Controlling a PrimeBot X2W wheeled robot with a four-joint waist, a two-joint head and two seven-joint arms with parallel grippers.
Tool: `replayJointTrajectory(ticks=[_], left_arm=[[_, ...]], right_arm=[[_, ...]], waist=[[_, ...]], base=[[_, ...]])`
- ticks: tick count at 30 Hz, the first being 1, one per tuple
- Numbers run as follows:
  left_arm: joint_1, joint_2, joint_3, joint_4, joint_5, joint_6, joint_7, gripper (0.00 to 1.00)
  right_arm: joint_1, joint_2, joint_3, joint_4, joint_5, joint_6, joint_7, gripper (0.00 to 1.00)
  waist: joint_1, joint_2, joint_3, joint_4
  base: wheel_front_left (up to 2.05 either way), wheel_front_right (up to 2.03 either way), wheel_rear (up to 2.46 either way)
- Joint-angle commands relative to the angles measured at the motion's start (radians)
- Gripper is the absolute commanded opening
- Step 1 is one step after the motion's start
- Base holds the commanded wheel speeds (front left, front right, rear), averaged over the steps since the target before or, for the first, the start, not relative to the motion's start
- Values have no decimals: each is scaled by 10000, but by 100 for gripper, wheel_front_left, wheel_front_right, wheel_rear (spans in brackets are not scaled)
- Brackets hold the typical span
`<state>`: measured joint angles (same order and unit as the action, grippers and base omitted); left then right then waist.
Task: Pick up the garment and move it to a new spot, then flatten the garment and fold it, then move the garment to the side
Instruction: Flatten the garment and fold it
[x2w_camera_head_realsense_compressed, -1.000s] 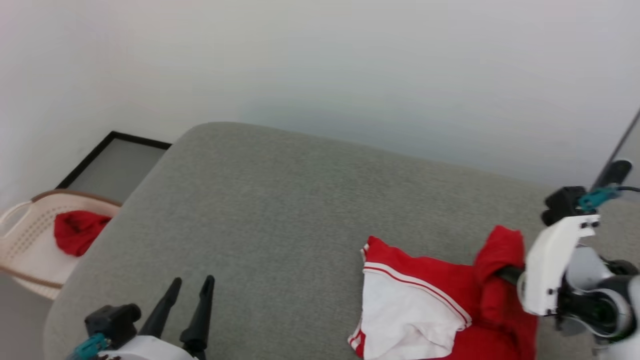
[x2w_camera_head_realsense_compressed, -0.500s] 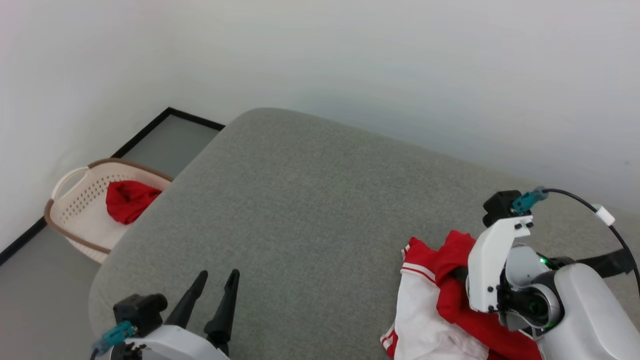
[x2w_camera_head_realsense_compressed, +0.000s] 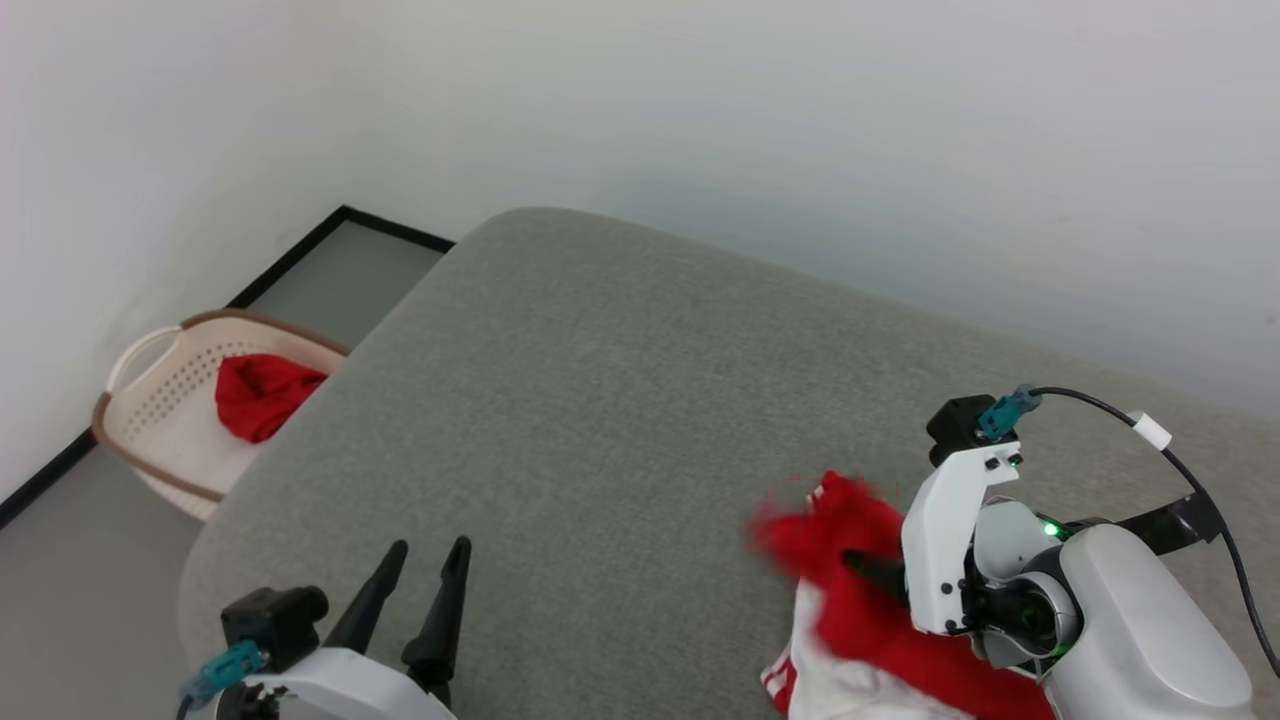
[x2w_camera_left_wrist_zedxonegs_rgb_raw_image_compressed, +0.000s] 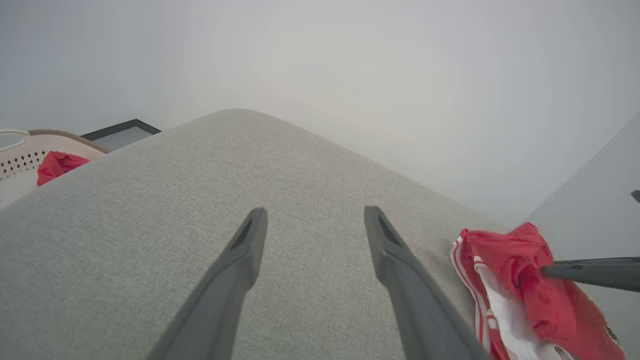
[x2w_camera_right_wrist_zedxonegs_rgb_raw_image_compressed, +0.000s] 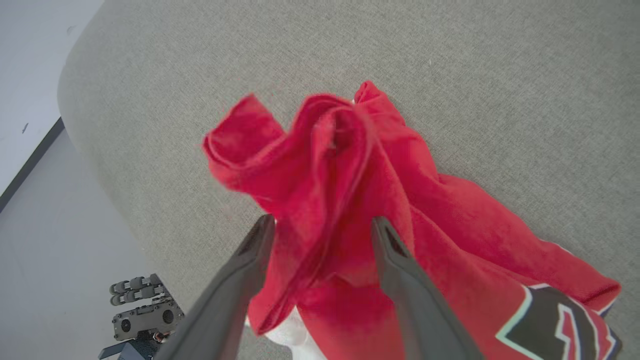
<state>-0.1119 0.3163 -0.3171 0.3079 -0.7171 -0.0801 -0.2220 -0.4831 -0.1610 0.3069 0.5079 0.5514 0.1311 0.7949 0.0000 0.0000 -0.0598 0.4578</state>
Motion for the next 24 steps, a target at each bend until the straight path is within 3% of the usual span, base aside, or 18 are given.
replayJointTrajectory(ticks=[1,7,13,21,22,24], left_arm=[[121,50,34,33,-38,-8,-33,100],[333,215,130,-60,-100,75,-48,100],[527,379,232,-262,-79,192,-103,100],[759,541,412,-542,117,304,-251,100],[759,541,412,-542,117,304,-251,100],[810,621,471,-591,275,356,-310,100]], right_arm=[[-145,-60,138,-23,133,-8,-66,100],[-123,-256,487,-603,588,-8,-215,100],[223,-967,908,-1963,1018,-8,-1275,100],[871,-2327,1257,-3482,518,-8,-4418,100],[871,-2327,1257,-3482,518,-8,-4418,100],[1239,-2592,1069,-3598,157,-8,-5737,100]], waist=[[0,0,-135,-216],[0,0,-303,-766],[0,0,-385,-1419],[0,0,-356,-2345],[0,0,-356,-2345],[0,0,-346,-2682]], base=[[0,0,0],[0,0,0],[0,0,0],[0,0,0],[0,0,0],[0,0,0]])
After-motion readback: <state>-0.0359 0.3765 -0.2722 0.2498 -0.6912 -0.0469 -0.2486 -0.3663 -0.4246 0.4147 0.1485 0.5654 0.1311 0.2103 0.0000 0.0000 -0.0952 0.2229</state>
